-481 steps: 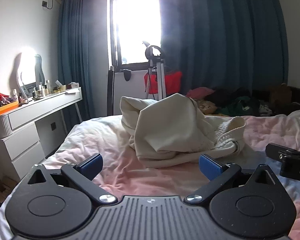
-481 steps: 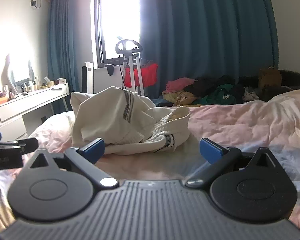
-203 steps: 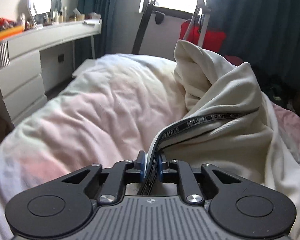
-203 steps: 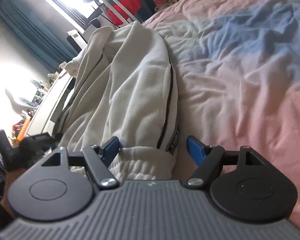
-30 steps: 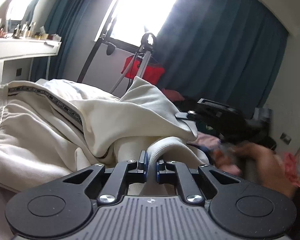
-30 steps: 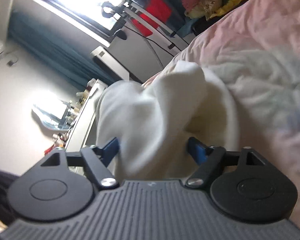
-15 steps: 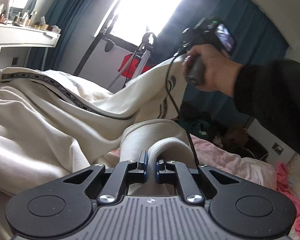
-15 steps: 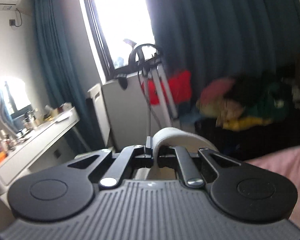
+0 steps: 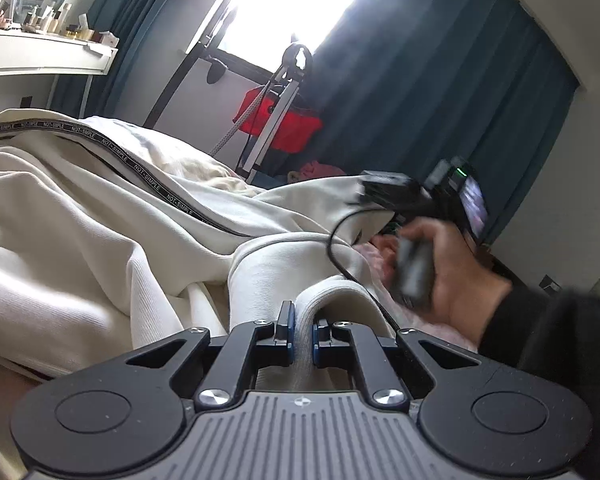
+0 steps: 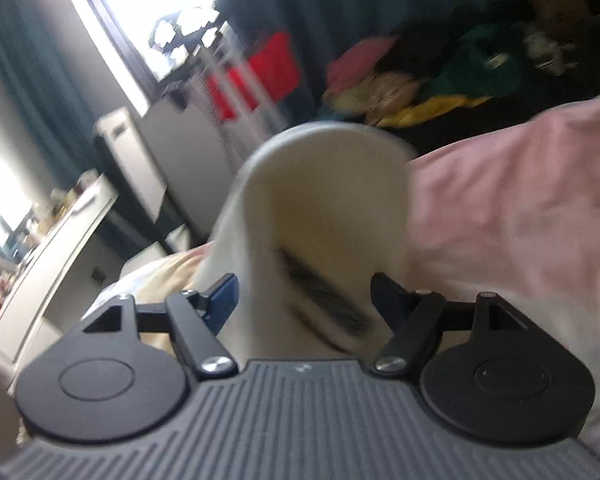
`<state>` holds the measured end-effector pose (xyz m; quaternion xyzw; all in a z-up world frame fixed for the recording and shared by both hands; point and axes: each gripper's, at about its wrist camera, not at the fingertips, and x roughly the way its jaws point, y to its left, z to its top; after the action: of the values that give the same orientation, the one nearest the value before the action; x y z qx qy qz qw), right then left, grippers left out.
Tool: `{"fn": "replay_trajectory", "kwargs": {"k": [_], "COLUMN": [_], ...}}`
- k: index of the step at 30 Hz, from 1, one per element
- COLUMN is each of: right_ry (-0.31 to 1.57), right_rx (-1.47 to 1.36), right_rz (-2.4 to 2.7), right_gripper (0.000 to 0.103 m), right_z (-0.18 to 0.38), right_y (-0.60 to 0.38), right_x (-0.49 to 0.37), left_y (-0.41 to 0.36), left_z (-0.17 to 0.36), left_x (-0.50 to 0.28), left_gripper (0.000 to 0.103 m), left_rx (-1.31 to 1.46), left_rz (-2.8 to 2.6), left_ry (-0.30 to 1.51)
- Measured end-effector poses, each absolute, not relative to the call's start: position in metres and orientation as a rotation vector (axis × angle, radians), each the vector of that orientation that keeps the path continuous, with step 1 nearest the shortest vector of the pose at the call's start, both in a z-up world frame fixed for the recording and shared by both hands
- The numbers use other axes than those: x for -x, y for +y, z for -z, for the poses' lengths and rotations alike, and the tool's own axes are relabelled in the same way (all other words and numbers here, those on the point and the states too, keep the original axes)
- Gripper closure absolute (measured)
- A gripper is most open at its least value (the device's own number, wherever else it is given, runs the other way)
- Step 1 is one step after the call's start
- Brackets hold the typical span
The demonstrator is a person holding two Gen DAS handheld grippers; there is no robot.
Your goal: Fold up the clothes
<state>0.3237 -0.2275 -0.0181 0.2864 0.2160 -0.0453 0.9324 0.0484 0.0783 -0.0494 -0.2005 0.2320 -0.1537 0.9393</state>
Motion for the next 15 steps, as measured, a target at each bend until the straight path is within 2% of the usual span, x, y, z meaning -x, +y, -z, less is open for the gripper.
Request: {"fn": "replay_trajectory", "kwargs": {"k": [4,9,10,13,15], "right_ry": [0.298,0.537,0.575,0.687,0.72], "right_rx": [-0.685,-0.74,-0.737,-0.672,-0.628], "right_rz": [0.221,0.144,0.103,-0.024,-0.067], "right_gripper": [0.026,0.027,0.03,0.05,0.052], "right_z": [0.037,0.085,0.092,0.105,0.106], "right_y": [-0.267,-0.298,-0.296,-0.279,-0.264], "right_x": [-0.274,-0.282,-0.289,-0.314,-0.33], "left_y": [0.074,0.067,0.068,0.075,0.077], "left_z": [0.049,0.052,0.054,0.062,0.065], "left_x": [-0.052,-0.056,-0.057,-0.06,-0.062], "left_gripper": [0.094,0.094,0.094,0.094,0.094], "left_rx": [0.409,0.38,0.393,0.46,0.481], "left_rz": [0.309,0.307,0.31,0.336,0.354], "left_ry": [0.464,0.461,0.459,0.443,0.429]}}
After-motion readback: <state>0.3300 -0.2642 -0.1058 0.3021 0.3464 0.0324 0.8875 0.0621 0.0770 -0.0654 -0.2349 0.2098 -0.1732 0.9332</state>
